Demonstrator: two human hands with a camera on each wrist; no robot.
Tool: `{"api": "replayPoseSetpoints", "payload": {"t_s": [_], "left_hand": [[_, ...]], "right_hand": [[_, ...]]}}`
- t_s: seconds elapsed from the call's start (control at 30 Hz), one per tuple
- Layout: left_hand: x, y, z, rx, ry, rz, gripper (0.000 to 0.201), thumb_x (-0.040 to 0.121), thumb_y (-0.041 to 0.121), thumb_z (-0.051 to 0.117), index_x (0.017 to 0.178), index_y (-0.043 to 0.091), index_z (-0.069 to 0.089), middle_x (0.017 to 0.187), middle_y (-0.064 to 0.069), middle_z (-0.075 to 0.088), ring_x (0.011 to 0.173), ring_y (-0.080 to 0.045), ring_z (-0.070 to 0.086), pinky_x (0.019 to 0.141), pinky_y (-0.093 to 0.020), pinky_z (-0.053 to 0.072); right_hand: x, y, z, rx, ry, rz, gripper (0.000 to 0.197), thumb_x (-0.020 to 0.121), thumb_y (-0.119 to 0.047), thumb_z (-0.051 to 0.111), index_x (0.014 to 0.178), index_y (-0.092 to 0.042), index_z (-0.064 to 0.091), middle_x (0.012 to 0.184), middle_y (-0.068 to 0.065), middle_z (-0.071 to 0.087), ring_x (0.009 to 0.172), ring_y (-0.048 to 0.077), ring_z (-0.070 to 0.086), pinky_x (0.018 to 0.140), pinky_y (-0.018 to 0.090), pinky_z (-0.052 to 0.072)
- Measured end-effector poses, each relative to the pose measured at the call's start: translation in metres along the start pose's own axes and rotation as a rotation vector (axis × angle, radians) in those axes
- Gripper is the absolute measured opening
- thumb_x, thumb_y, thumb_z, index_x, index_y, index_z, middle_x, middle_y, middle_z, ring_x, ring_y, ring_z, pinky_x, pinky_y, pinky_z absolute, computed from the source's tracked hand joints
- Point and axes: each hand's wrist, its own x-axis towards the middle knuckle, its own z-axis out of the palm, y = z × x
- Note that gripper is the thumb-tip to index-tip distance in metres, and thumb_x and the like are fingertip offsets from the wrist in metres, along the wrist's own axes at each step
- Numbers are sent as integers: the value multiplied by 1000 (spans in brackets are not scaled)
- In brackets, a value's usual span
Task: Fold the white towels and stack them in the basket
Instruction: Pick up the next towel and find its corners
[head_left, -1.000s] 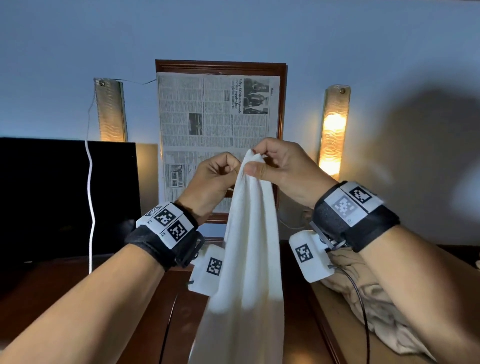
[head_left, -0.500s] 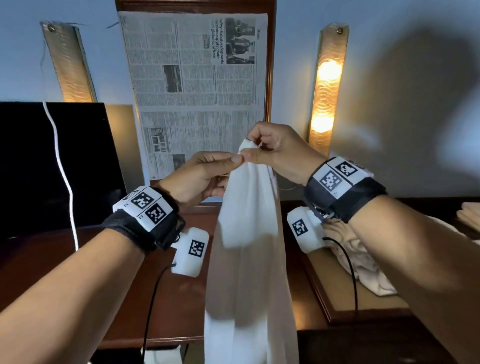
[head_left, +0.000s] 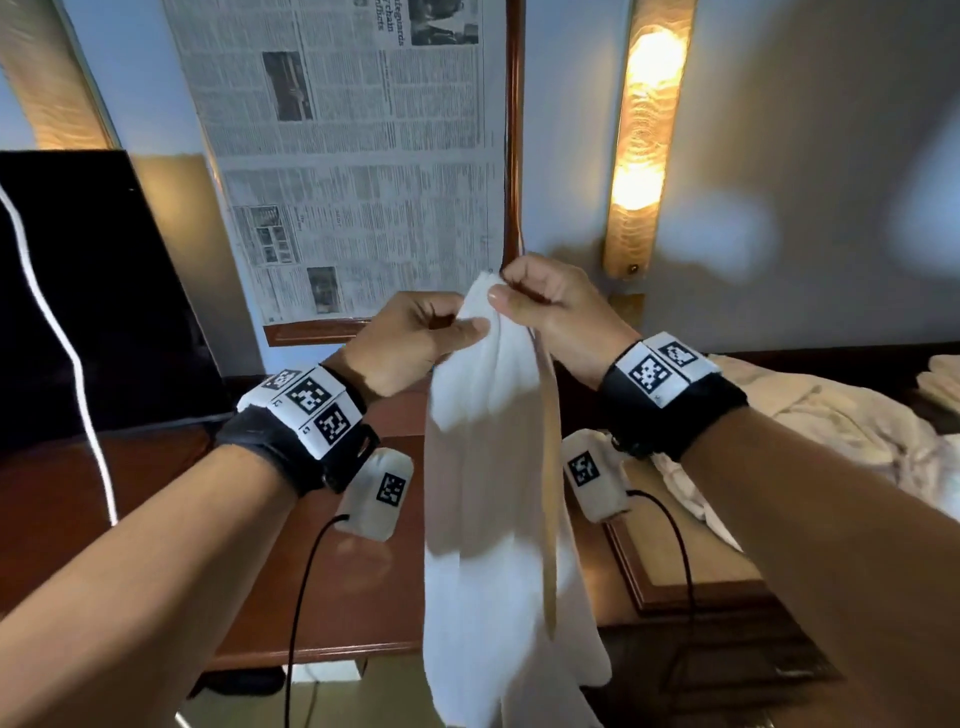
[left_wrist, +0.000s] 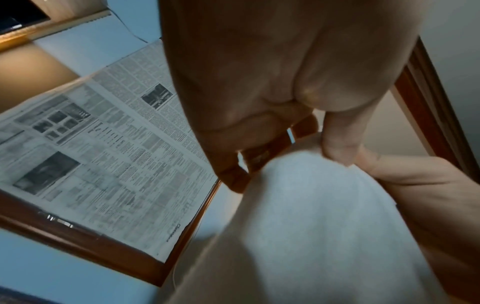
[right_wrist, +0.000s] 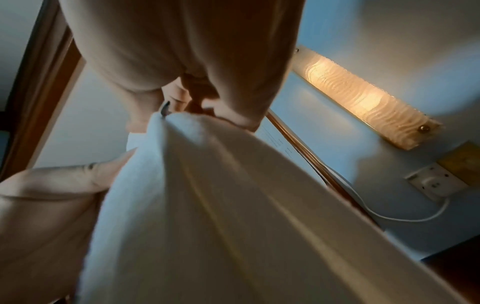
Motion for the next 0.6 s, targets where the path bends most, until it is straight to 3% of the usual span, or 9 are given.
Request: {"api": "replayPoseSetpoints", "payload": {"t_s": [0.07, 0.13, 0.17, 0.23, 0.3, 0.37, 0.43, 0.5, 0.6], "left_hand": [[9, -1, -2, 3, -68, -57, 31, 88, 34, 74, 104, 7, 76, 104, -19, 74, 95, -25, 66, 89, -38, 52], [19, -4, -5, 34, -34, -37, 46, 84, 48, 75, 102, 6, 77, 100, -42, 63, 88, -31, 57, 82, -45, 44], [23, -5, -5, 60, 2, -10, 46, 84, 51, 74, 98, 7, 77, 94, -46, 59, 82, -30, 53, 78, -44, 41], [27, -7, -2, 127, 56, 23, 30, 93, 37, 69, 77, 12, 75, 69, -32, 60, 63, -23, 50, 68, -33, 39], [28, -10, -1, 169, 130, 53, 37, 97, 21, 62, 61, 10, 65, 53, -15, 53, 51, -21, 45, 57, -26, 36], [26, -13, -3, 160, 206, 57, 36, 97, 19, 61, 72, -6, 65, 60, -23, 57, 56, -24, 51, 59, -24, 40], [23, -17, -7, 191, 299, 23, 25, 97, 19, 61, 89, -1, 73, 76, -18, 68, 69, -21, 59, 65, -26, 45], [18, -20, -11, 236, 383, -4, 20, 99, 17, 59, 94, 5, 74, 74, -2, 70, 73, -16, 60, 66, -26, 46], [7, -26, -18, 294, 506, -31, 22, 100, 18, 58, 95, 2, 73, 77, -6, 66, 74, -14, 58, 68, -24, 47]], "right_hand": [[8, 3, -5, -15, -61, -38, 17, 94, -15, 63, 88, 0, 58, 84, 8, 60, 78, 14, 54, 75, 29, 43], [11, 11, -6, 7, -51, -28, 16, 94, -17, 65, 82, -9, 58, 78, 1, 57, 73, 9, 50, 71, 25, 42], [9, 17, -6, 32, -33, -15, 18, 94, -18, 66, 79, -13, 56, 74, -2, 53, 70, 7, 47, 67, 23, 40], [1, 37, -2, 119, -55, 36, 17, 92, -19, 67, 80, -11, 60, 73, -2, 57, 68, 8, 50, 64, 26, 43], [-15, 67, 5, 100, -132, 122, 16, 90, -21, 69, 85, -7, 67, 80, 3, 70, 73, 12, 61, 68, 37, 53], [-37, 107, 16, -21, -181, 209, 18, 91, -17, 69, 75, -12, 67, 70, -6, 65, 65, 8, 56, 62, 32, 50], [-58, 150, 21, -161, -184, 281, 26, 94, -15, 63, 68, -9, 61, 64, -2, 54, 62, 12, 47, 60, 29, 40], [-79, 192, 14, -331, -187, 324, 28, 95, -14, 56, 69, -3, 56, 64, 1, 49, 62, 15, 43, 59, 31, 35], [-110, 249, -11, -544, -343, 457, 26, 94, -18, 51, 70, -10, 57, 69, 4, 60, 69, 26, 56, 63, 35, 39]]}}
